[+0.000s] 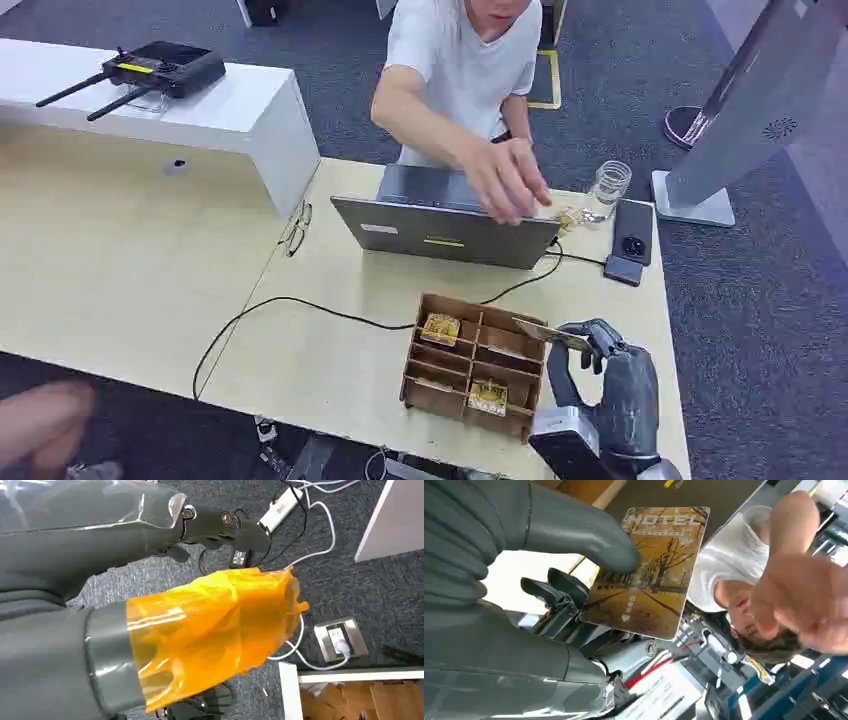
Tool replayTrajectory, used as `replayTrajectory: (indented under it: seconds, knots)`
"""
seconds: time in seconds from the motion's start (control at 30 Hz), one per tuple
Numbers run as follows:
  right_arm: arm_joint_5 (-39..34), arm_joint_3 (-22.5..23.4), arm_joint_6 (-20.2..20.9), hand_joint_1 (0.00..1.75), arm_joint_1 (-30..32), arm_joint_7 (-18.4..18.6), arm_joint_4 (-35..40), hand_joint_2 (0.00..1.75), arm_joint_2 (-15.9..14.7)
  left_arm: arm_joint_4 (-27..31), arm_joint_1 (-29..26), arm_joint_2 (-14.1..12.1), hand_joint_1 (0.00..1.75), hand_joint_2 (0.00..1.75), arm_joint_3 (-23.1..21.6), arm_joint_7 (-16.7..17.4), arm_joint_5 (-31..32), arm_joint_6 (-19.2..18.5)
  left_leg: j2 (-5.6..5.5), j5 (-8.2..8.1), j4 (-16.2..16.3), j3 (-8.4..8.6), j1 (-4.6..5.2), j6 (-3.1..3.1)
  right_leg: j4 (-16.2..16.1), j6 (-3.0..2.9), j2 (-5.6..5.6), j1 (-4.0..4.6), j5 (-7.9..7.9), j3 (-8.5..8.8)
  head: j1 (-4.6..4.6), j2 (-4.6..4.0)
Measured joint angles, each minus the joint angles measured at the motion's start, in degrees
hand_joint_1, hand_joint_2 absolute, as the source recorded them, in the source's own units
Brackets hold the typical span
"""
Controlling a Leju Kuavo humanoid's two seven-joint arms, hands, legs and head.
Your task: Pass the card to the sensor for recognition and then transmit it.
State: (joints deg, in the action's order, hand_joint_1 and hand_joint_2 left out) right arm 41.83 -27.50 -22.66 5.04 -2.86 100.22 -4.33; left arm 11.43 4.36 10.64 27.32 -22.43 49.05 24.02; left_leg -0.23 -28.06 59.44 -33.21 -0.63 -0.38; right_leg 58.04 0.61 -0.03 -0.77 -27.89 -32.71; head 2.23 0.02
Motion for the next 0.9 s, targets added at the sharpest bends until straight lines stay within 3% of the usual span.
replayTrajectory:
  seconds: [0.1,0.23,0.6,0.9]
  knots:
    - [-3.31,-0.02,2.49,1.75,0.59,1.09,1.03,1.75,-0.02,0.0,0.0,0.0,0.0,0.0,0.04,-0.18,-0.65,0.18,0.0,0.0,0.0,0.0,0.0,0.0,0.0,0.0,0.0,0.0,0.0,0.0,0.0,0.0]
    - [-13.44,0.04,5.22,1.75,2.41,1.23,1.83,1.75,-1.76,0.0,-0.07,0.0,0.0,0.0,0.3,-0.96,-1.73,0.68,-0.01,0.0,0.0,-0.01,0.01,0.0,-0.01,0.0,-0.01,0.0,0.0,0.0,0.0,0.0]
    - [-29.88,3.74,4.56,1.75,10.57,2.3,2.45,1.75,-8.99,0.0,-0.5,0.0,0.0,0.0,1.66,-2.23,-3.69,2.12,-0.01,-0.05,0.01,-0.02,0.02,0.07,-0.06,0.02,-0.02,-0.01,-0.01,0.0,0.0,0.0]
    - [-33.89,4.98,3.08,1.75,15.33,5.13,2.51,1.75,-14.42,0.0,-0.65,0.0,0.0,0.0,1.9,-2.27,-3.98,2.4,0.0,-0.07,0.01,-0.02,0.01,0.1,-0.06,0.02,-0.01,-0.01,-0.02,0.0,-0.02,0.0]
